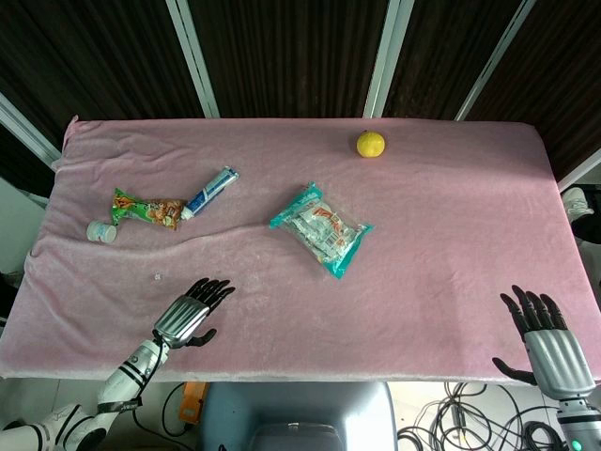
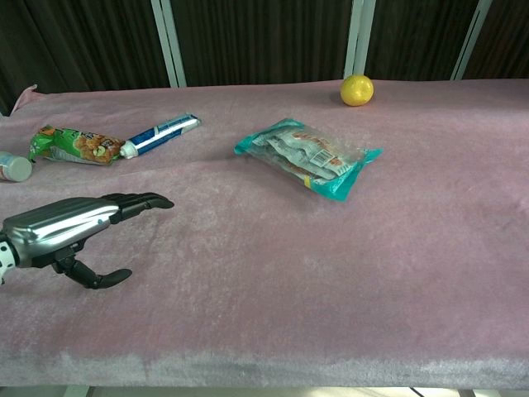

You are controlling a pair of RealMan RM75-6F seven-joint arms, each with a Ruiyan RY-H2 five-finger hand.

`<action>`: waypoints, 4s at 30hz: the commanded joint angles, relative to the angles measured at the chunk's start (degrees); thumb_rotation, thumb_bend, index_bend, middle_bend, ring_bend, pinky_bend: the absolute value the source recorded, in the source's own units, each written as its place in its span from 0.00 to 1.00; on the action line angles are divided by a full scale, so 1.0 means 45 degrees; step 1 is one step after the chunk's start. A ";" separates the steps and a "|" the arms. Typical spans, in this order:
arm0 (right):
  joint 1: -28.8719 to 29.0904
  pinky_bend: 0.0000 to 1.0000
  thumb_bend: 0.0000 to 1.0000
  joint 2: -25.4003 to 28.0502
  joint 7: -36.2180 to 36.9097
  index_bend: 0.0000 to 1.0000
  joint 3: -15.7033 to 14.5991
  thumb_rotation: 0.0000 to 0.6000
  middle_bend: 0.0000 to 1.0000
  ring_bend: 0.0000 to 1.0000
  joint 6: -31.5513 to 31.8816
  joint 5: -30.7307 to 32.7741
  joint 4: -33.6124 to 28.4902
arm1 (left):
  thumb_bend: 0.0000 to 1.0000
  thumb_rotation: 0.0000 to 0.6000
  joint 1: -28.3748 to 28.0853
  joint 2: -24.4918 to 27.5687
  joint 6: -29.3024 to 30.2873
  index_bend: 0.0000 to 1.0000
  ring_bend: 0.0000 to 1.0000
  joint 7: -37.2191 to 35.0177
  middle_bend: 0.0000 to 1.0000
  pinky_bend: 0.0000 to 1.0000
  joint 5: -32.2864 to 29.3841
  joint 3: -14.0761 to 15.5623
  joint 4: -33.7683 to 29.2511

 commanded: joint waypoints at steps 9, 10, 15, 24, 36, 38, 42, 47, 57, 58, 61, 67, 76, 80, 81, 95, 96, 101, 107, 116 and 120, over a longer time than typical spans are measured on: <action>-0.0032 0.00 0.28 0.0122 0.0246 0.00 -0.0042 1.00 0.00 0.00 0.0089 -0.0114 0.0043 | 0.38 1.00 0.0161 -0.0226 0.0838 0.00 0.00 0.0363 0.01 0.01 -0.0690 -0.0393 0.0707; -0.0023 0.00 0.28 0.0121 0.0239 0.00 -0.0040 1.00 0.00 0.00 0.0066 -0.0100 0.0039 | 0.38 1.00 0.0248 -0.0296 0.1111 0.00 0.02 0.0572 0.04 0.02 -0.0844 -0.0550 0.0935; -0.0008 0.00 0.28 0.0110 0.0185 0.00 -0.0043 1.00 0.00 0.00 0.0049 -0.0116 -0.0023 | 0.38 1.00 0.0549 -0.0321 0.1628 0.09 0.10 0.1223 0.14 0.06 -0.1978 -0.1222 0.1853; 0.0065 0.00 0.28 -0.0004 -0.0082 0.00 -0.0078 1.00 0.00 0.00 -0.0079 -0.0188 -0.0132 | 0.38 1.00 0.0450 -0.0291 0.0430 0.37 0.10 -0.0010 0.15 0.06 -0.3107 -0.1471 0.3137; 0.0130 0.00 0.28 0.0046 -0.0144 0.00 -0.0079 1.00 0.00 0.00 -0.0179 -0.0152 -0.0280 | 0.37 1.00 0.0142 -0.0970 -0.0247 0.42 0.10 -0.0822 0.17 0.07 -0.3477 -0.1574 0.4947; 0.0113 0.00 0.28 0.0055 -0.0131 0.00 -0.0069 1.00 0.00 0.00 -0.0133 -0.0147 -0.0288 | 0.37 1.00 0.0128 -0.1029 -0.0342 0.42 0.10 -0.0944 0.17 0.07 -0.3514 -0.1565 0.5108; 0.0102 0.00 0.28 0.0070 -0.0131 0.00 -0.0061 1.00 0.00 0.00 -0.0117 -0.0110 -0.0303 | 0.37 1.00 0.0061 -0.1159 -0.0556 0.43 0.10 -0.1173 0.17 0.07 -0.3541 -0.1533 0.5420; 0.0133 0.00 0.28 0.0075 -0.0160 0.00 -0.0072 1.00 0.00 0.00 -0.0181 -0.0106 -0.0317 | 0.37 1.00 -0.0034 -0.1363 -0.0648 0.44 0.10 -0.1355 0.18 0.07 -0.3496 -0.1515 0.5707; 0.0075 0.00 0.28 0.0176 -0.0013 0.00 -0.0052 1.00 0.00 0.00 -0.0053 -0.0072 -0.0341 | 0.37 1.00 -0.0230 -0.1732 -0.1055 0.48 0.11 -0.1528 0.20 0.07 -0.3579 -0.1504 0.6338; 0.0078 0.00 0.28 0.0179 -0.0020 0.00 -0.0061 1.00 0.00 0.00 -0.0070 -0.0071 -0.0343 | 0.37 1.00 -0.0246 -0.1763 -0.1086 0.49 0.12 -0.1539 0.20 0.07 -0.3582 -0.1502 0.6400; 0.0068 0.00 0.28 0.0194 -0.0017 0.00 -0.0068 1.00 0.00 0.00 -0.0051 -0.0085 -0.0348 | 0.37 1.00 -0.0296 -0.1851 -0.1174 0.52 0.12 -0.1516 0.21 0.07 -0.3602 -0.1500 0.6584; 0.0053 0.00 0.28 0.0216 0.0008 0.00 -0.0043 1.00 0.00 0.00 -0.0025 -0.0037 -0.0345 | 0.38 1.00 -0.0319 -0.1891 -0.1156 0.56 0.13 -0.1600 0.22 0.07 -0.3553 -0.1490 0.6685; 0.0067 0.00 0.28 0.0173 -0.0084 0.00 -0.0034 1.00 0.00 0.00 -0.0071 0.0002 -0.0340 | 0.38 1.00 -0.0246 -0.1667 -0.0758 0.62 0.13 -0.1660 0.25 0.08 -0.3350 -0.1469 0.6390; 0.0086 0.00 0.28 0.0146 -0.0139 0.00 -0.0042 1.00 0.00 0.00 -0.0115 0.0000 -0.0349 | 0.38 1.00 -0.0106 -0.1080 0.0176 0.62 0.13 -0.1432 0.25 0.08 -0.3082 -0.1597 0.5298; 0.0090 0.00 0.28 0.0140 -0.0151 0.00 -0.0044 1.00 0.00 0.00 -0.0122 -0.0004 -0.0348 | 0.38 1.00 -0.0037 -0.0809 0.0563 0.62 0.13 -0.1269 0.25 0.08 -0.2955 -0.1631 0.4730; 0.0153 0.00 0.28 0.0082 -0.0271 0.00 -0.0164 1.00 0.00 0.00 -0.0197 -0.0277 -0.0439 | 0.38 1.00 -0.0142 0.0636 0.2589 0.59 0.12 0.4320 0.25 0.08 -0.1989 -0.1546 -0.1870; 0.0152 0.00 0.28 0.0100 -0.0241 0.00 -0.0173 1.00 0.00 0.00 -0.0182 -0.0308 -0.0442 | 0.37 1.00 -0.0214 0.0536 0.2470 0.56 0.12 0.4830 0.24 0.08 -0.2236 -0.1582 -0.2027; 0.0119 0.00 0.28 0.0215 -0.0050 0.00 -0.0151 1.00 0.00 0.00 -0.0048 -0.0343 -0.0440 | 0.37 1.00 -0.0332 0.0263 0.2245 0.15 0.08 0.5984 0.20 0.07 -0.3001 -0.1608 -0.2398; 0.0083 0.00 0.28 0.0323 0.0196 0.00 -0.0171 1.00 0.00 0.00 0.0069 -0.0440 -0.0423 | 0.37 1.00 -0.0282 0.0338 0.2297 0.01 0.07 0.6130 0.19 0.07 -0.3323 -0.1556 -0.2591; 0.0115 0.00 0.28 0.0290 0.0125 0.00 -0.0167 1.00 0.00 0.00 -0.0038 -0.0382 -0.0392 | 0.37 1.00 0.0741 0.1938 0.3564 0.00 0.03 0.5548 0.09 0.06 -0.1956 -0.0412 -0.3796; 0.0122 0.00 0.28 0.0212 -0.0084 0.00 -0.0137 1.00 0.00 0.00 -0.0123 -0.0235 -0.0400 | 0.38 1.00 0.2156 0.2999 0.5337 0.00 0.00 0.4164 0.01 0.03 -0.0830 0.0551 -0.3343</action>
